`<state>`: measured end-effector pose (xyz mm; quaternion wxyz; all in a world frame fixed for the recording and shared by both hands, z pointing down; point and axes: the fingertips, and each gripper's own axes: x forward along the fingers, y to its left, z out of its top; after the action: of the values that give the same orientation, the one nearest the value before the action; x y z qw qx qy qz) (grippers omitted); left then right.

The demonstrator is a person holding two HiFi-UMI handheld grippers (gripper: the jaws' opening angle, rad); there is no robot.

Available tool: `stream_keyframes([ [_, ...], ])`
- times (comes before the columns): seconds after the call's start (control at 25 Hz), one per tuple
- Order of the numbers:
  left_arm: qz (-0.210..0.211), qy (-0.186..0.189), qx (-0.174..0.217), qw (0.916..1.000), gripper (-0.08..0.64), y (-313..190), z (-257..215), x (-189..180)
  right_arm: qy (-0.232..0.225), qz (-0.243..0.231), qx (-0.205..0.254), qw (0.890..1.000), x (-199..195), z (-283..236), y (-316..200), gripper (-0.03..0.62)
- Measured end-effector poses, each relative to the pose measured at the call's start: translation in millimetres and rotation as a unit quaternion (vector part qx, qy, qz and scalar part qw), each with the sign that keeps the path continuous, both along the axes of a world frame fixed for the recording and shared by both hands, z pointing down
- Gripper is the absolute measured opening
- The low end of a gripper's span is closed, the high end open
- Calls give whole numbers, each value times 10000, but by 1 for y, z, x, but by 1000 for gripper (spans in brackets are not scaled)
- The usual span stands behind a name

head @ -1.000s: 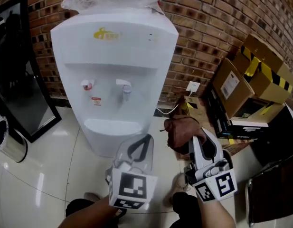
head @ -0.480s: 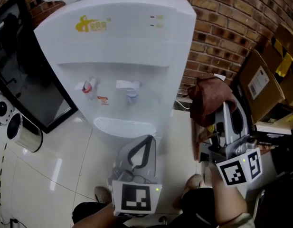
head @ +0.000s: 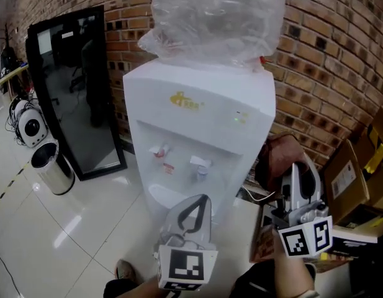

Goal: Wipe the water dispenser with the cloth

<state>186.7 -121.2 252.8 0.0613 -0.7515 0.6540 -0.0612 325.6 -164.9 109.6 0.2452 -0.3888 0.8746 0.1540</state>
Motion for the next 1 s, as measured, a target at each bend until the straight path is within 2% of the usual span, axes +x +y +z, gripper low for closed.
stream_keyframes([
  [0.12,-26,129,68,9999,0,-7,-18,8,91,-235,483,9985,5,-56,6,67],
  [0.24,-116,-53,393,9991,0,-9,-59,16,409,-544,819,9943,-10,-108,2,67],
  [0.32,-219,-205,571,9979,0,-9,-87,19,800,-617,751,9920,-29,-120,-16,67],
  [0.44,-394,-255,638,9969,0,-8,-110,17,1424,-670,462,9865,-60,-118,-45,67],
  [0.56,-484,-112,530,9974,0,-6,-112,14,1888,-671,253,9794,-79,-107,-63,67],
  [0.68,-482,-54,398,9980,0,-6,-97,15,2231,-897,129,9706,-86,-82,-55,67],
  [0.76,-431,44,333,9985,0,-7,-86,15,2146,-943,197,9719,-80,-72,-41,64],
  [0.88,-377,123,351,9986,0,-10,-72,17,1761,-731,320,9811,-64,-70,-29,64],
  [1.0,-331,132,411,9985,0,-9,-59,18,1441,-576,211,9877,-52,-58,-23,66],
])
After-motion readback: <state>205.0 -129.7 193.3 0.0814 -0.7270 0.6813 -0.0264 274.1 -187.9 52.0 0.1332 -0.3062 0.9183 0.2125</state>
